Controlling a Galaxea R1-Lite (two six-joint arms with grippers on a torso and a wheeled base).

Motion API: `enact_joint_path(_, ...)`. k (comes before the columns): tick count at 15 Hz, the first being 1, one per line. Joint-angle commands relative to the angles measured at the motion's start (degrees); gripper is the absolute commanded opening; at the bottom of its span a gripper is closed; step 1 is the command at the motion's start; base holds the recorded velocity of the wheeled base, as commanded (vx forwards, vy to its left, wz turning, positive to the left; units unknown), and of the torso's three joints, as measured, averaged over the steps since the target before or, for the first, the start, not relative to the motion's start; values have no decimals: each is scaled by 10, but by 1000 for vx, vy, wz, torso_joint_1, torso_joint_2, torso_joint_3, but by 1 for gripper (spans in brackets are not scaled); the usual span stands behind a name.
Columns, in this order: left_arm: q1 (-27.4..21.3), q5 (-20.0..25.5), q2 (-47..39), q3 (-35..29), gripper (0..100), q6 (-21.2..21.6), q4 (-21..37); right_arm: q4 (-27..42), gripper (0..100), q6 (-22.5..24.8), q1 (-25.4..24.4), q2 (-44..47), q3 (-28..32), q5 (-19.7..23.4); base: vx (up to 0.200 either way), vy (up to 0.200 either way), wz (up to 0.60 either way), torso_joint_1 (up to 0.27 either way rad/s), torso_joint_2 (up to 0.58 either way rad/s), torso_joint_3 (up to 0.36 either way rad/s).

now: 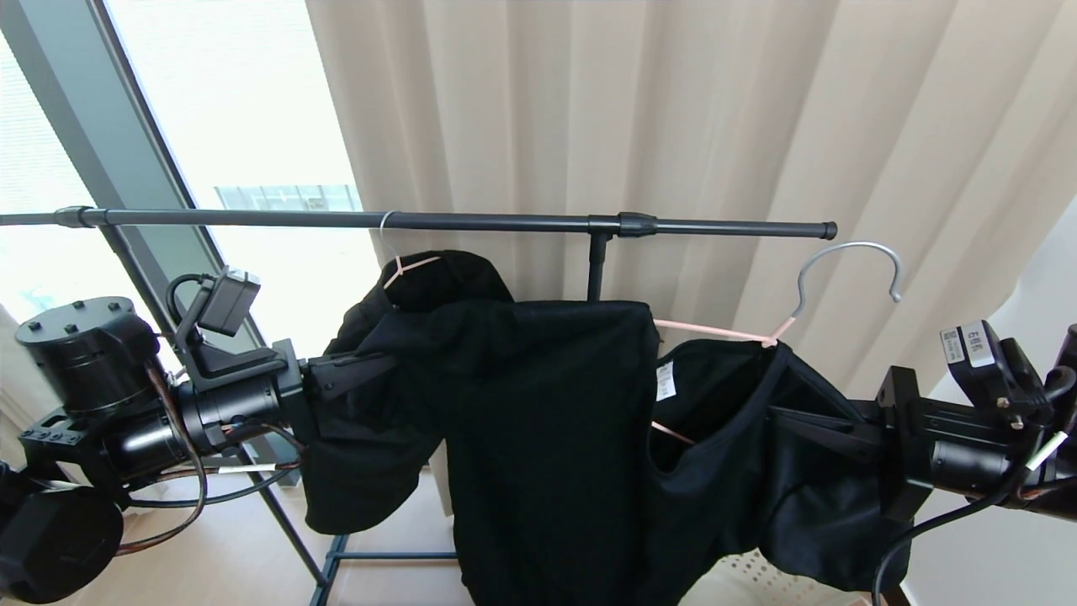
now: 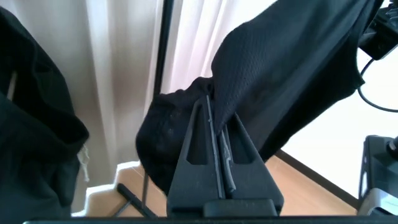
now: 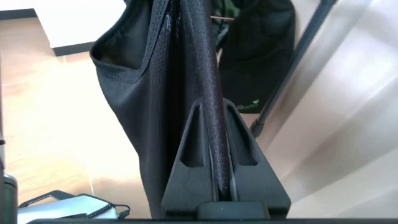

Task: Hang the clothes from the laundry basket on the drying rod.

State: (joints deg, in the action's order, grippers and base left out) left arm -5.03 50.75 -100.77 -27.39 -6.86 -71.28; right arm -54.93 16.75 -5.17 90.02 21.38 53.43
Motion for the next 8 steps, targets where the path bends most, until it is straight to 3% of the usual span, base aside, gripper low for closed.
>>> enact_joint_path(1,0,0,0,3,0,0,-3,0,0,1,1,1,0,0,0,0,0,0,0,0)
enact_joint_path(5,-2,1,-2,12,0,4,-4,0,0,1,1,-2,-3,0,0,0,0,0,0,0)
enact_joint_path(8,-2,1,-12,21,0,4,-37,0,0,1,0,-2,-3,0,0,0,0,0,0,0)
